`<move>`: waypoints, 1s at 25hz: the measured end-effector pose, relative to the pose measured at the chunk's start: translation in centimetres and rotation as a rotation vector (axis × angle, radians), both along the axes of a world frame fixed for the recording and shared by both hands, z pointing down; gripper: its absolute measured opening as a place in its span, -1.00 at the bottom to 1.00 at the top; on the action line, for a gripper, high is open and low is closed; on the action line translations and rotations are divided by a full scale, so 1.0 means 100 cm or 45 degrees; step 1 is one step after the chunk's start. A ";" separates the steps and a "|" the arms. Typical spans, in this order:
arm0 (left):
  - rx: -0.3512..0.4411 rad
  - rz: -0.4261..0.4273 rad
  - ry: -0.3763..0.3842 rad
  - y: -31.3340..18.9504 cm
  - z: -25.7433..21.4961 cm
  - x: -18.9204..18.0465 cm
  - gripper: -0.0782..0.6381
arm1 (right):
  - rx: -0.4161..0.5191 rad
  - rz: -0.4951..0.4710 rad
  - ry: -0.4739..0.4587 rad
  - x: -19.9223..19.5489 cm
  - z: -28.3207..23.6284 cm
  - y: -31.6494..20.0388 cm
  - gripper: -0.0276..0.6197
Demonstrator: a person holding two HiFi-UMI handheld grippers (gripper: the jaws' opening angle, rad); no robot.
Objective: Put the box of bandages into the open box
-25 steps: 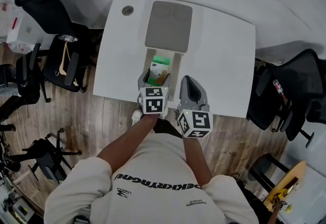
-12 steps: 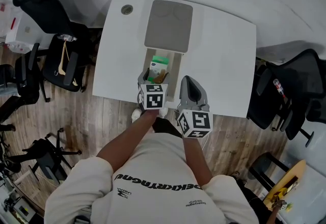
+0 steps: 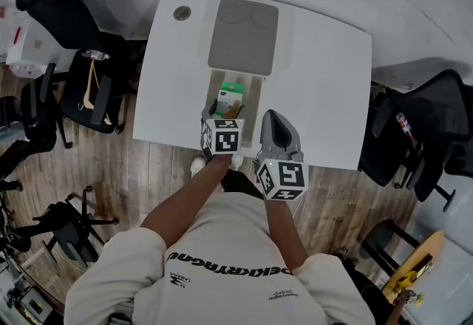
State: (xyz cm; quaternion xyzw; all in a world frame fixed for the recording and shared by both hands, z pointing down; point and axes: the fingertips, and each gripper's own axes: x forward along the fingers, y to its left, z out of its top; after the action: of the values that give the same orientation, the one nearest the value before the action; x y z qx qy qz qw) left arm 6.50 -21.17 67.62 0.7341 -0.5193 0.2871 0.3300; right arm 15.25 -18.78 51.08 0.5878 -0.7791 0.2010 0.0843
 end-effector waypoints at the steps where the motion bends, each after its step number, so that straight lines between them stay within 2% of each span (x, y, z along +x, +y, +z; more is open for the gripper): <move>1: -0.006 0.002 -0.003 0.000 0.001 0.001 0.21 | -0.001 0.001 0.000 0.001 0.000 0.000 -0.92; 25: -0.111 -0.010 -0.065 -0.009 0.034 0.006 0.21 | -0.017 0.004 -0.004 0.007 0.007 -0.006 -0.92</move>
State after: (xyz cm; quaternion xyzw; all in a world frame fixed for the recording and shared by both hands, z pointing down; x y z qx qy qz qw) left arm 7.11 -22.04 70.97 0.7094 -0.5176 0.3269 0.3494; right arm 15.98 -19.39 51.75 0.5879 -0.7770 0.2074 0.0866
